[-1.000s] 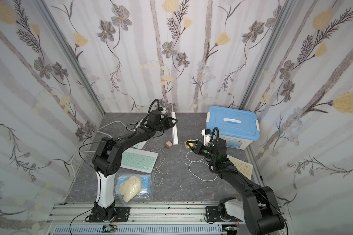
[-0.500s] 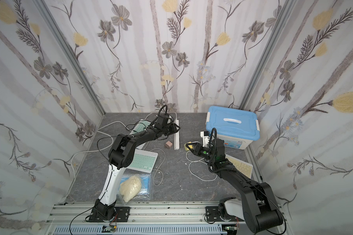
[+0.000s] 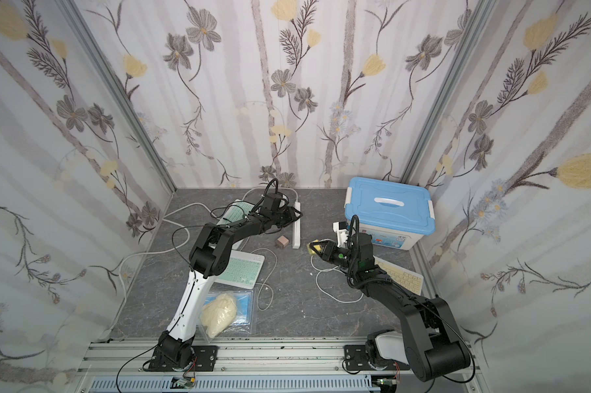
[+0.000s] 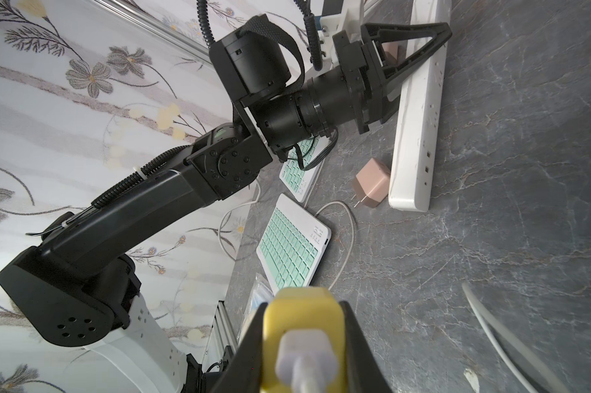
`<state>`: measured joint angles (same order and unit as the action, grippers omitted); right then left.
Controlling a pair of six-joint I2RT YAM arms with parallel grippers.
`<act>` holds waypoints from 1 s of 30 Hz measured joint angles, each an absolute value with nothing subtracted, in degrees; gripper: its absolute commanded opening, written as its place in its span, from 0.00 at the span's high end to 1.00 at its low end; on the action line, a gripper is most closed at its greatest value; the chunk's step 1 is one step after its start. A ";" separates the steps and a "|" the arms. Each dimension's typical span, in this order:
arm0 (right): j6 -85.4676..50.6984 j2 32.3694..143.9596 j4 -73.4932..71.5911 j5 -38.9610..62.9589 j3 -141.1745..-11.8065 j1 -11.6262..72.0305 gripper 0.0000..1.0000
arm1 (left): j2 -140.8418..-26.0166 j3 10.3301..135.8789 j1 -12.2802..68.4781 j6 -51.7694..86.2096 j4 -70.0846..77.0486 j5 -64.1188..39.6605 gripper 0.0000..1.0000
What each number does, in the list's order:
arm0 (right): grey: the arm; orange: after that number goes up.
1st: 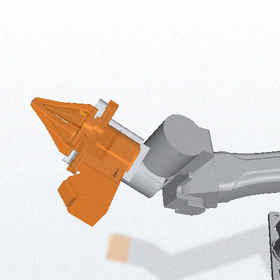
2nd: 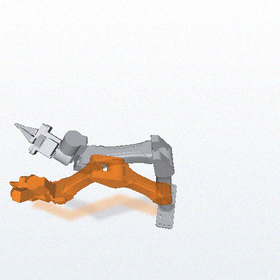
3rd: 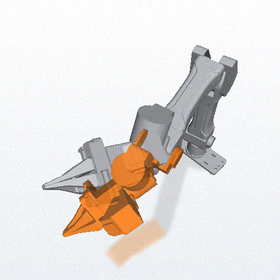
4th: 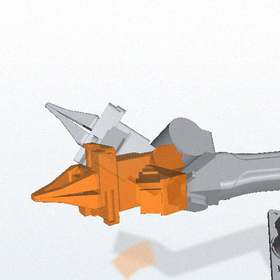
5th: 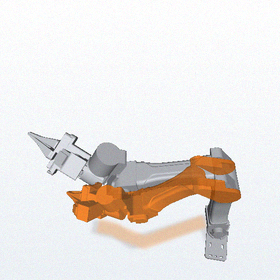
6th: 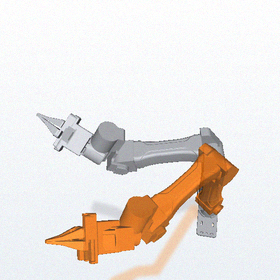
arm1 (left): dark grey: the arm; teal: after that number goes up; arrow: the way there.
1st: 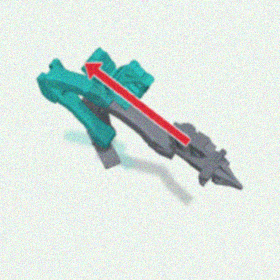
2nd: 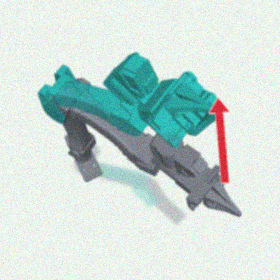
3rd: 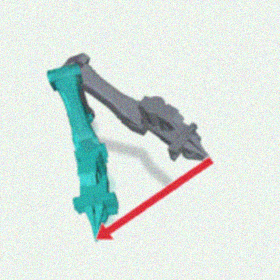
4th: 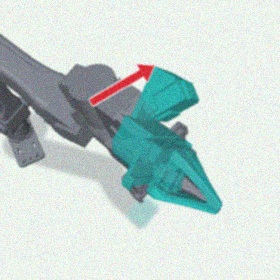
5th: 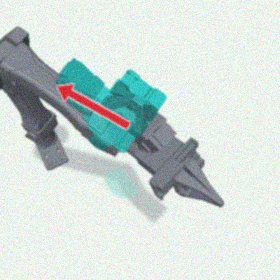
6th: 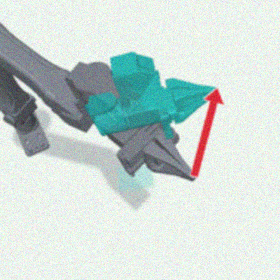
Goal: Unplug the wireless keyboard
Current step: Place the socket at the center of the board.
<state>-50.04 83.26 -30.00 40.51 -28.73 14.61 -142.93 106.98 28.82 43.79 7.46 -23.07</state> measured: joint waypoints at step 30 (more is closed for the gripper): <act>-45.28 90.63 -24.77 40.75 -31.16 21.47 1.00 | -113.08 77.62 28.05 37.67 10.46 -19.64 0.30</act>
